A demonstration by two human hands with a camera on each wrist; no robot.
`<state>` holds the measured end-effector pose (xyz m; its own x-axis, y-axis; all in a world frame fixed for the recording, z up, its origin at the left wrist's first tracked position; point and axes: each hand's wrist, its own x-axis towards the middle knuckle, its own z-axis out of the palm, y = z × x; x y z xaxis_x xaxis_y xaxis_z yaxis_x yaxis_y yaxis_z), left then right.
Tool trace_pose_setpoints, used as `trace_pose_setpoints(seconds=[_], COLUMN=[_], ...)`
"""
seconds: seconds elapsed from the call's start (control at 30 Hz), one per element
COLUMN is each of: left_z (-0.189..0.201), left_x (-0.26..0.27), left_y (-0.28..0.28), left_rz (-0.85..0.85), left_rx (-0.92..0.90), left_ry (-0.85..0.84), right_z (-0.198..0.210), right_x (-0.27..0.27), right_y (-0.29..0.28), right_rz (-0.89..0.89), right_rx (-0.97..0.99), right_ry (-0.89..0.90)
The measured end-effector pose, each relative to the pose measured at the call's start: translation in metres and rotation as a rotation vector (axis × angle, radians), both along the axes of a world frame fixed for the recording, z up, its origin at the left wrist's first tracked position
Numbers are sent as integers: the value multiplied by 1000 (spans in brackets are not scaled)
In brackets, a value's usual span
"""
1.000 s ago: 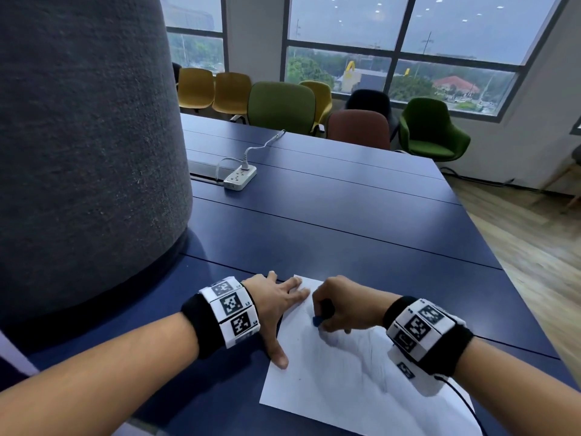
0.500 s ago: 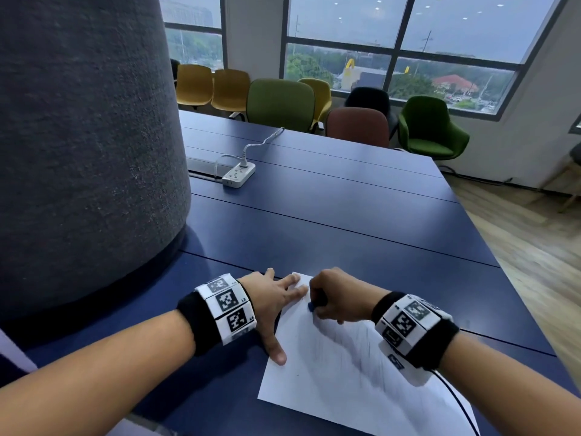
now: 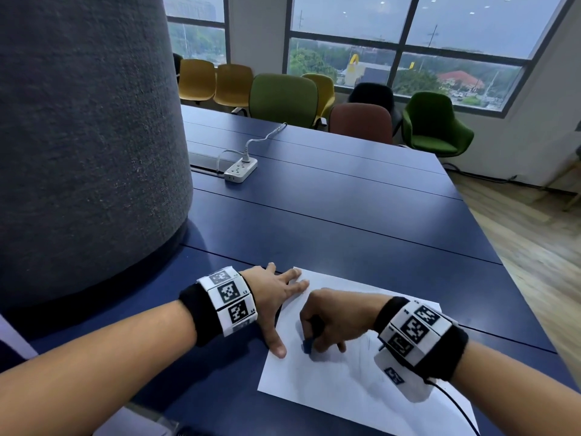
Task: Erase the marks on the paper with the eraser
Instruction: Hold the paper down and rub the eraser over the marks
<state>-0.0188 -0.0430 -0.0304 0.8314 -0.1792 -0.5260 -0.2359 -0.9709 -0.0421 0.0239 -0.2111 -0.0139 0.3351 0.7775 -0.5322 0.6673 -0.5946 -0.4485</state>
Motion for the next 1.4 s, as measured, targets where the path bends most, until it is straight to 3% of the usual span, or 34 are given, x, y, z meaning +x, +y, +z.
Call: trace_pose_setpoints(seconds=[0.1, 0.27, 0.4, 0.57, 0.8, 0.9, 1.0, 1.2, 1.33, 1.4], left_z=[0, -2, -3, -1, -4, -5, -6, -2, -1, 0], left_x=[0, 1, 1, 1, -2, -1, -2, -4, -6, -6], left_y=[1, 1, 2, 2, 7, 8, 8, 9, 7, 6], left_rz=[2, 15, 7, 16, 4, -1, 4, 12, -9, -15], left_rx=[-6, -8, -11, -13, -37, -48, -52, -64, -93, -88], left_ry=[-3, 18, -5, 11, -35, -39, -36, -27, -61, -65], right_z=[4, 2, 2, 0, 3, -2, 0, 2, -4, -2], right_x=[2, -13, -3, -7, 44, 36, 23, 47, 28, 35], right_y=[0, 1, 2, 4, 17, 16, 17, 25, 26, 29], right_rz=[-82, 40, -56, -4, -236, -183, -42, -206, -37, -50], right_rx=[46, -45, 32, -40, 101, 112, 5, 137, 69, 58], right_ry=[-42, 76, 9, 97, -159, -115, 23, -201, -38, -41])
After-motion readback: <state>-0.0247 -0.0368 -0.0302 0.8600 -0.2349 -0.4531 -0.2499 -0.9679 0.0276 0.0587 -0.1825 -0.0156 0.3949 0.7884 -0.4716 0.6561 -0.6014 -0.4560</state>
